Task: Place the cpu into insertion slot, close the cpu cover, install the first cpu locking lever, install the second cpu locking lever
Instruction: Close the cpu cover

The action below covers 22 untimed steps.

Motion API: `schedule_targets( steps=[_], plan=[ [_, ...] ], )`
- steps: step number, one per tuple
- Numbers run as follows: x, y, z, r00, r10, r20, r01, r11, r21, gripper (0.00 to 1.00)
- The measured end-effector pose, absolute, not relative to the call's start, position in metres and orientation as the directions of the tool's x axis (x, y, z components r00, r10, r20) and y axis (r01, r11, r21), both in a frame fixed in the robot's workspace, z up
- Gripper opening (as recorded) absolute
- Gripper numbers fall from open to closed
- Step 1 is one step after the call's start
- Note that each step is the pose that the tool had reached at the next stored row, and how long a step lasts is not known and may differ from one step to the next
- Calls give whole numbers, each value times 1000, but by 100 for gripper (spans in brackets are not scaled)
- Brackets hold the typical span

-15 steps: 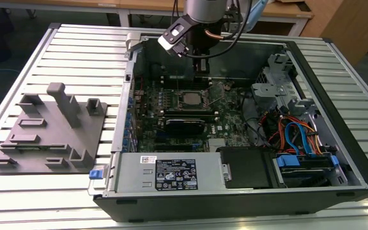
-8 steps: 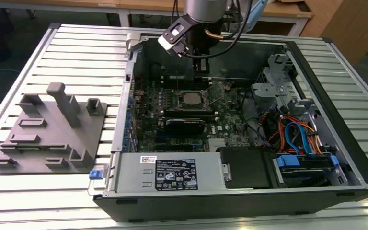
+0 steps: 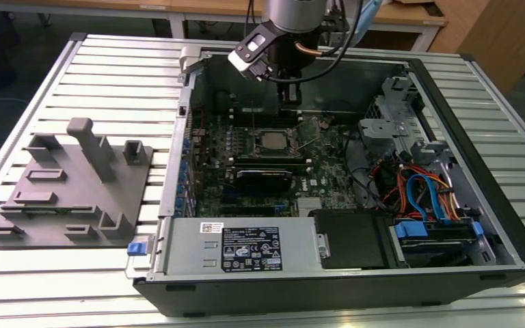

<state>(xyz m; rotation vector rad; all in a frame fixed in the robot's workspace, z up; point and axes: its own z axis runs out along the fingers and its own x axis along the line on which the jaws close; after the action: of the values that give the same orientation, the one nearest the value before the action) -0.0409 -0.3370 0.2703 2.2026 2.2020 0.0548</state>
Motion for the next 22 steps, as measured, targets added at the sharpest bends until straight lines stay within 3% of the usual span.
schedule_targets(
  steps=[22],
  plan=[
    [-38, -337, 273, 0, 1000, 6, 999, 0, 44, 10]
  ],
)
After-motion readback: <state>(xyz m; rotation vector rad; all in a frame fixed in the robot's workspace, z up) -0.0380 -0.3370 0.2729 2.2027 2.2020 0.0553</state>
